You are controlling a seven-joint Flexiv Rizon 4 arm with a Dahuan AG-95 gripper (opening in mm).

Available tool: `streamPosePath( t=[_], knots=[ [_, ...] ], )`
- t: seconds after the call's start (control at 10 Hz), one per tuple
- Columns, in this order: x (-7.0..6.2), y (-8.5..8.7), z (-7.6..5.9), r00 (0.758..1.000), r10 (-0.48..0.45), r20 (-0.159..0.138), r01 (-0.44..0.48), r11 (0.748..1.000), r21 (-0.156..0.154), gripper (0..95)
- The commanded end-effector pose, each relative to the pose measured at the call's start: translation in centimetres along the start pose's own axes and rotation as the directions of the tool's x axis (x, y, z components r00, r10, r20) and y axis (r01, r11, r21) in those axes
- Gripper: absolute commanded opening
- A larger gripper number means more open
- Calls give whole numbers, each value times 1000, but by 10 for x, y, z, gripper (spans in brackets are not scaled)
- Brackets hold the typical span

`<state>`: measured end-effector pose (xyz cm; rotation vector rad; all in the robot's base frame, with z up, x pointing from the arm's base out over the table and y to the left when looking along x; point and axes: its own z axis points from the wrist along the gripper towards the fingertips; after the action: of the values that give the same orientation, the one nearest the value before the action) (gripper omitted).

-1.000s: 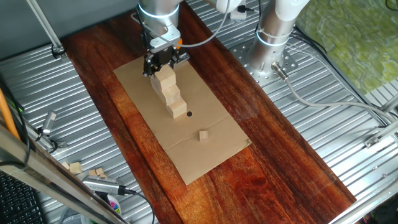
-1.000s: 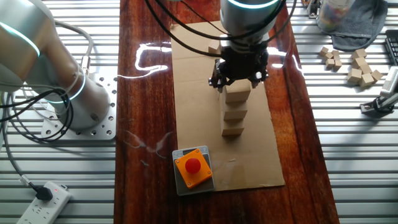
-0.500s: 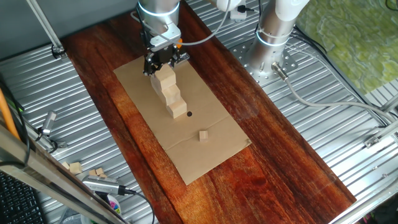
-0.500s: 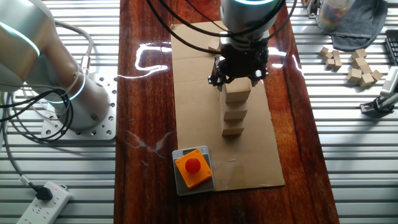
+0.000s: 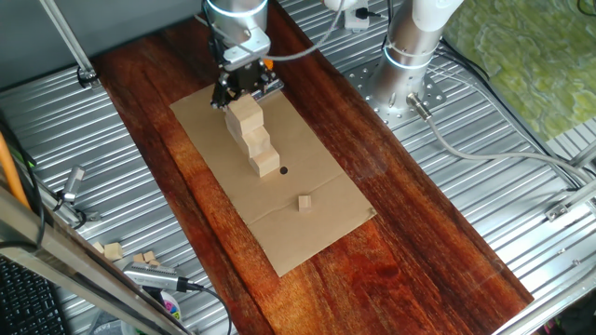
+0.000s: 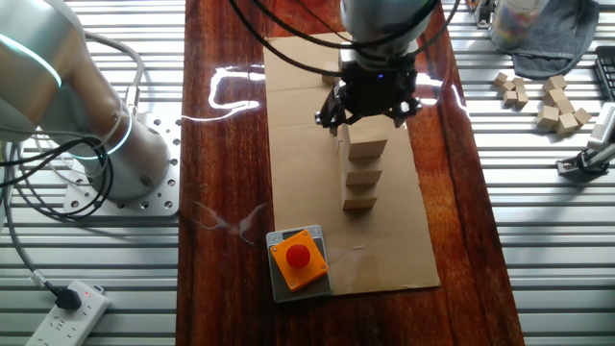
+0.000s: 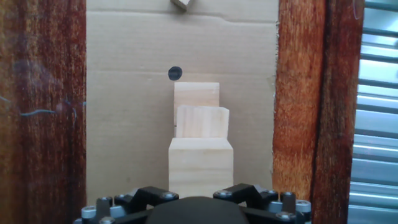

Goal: Stack the blocks into a pyramid shape

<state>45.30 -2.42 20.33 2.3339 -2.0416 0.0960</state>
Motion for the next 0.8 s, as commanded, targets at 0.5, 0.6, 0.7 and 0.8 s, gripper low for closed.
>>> streamPosePath(
  t=[0.5,0.6,0.7,0.8],
  knots=[
    [2,-11,-41,962,272,-24,-273,961,-48,0],
    [1,-13,-45,952,307,-21,-307,950,-47,0],
    [1,-15,-48,933,359,-20,-360,932,-50,0],
    [-2,-18,-48,899,436,-25,-437,898,-54,0]
  ],
)
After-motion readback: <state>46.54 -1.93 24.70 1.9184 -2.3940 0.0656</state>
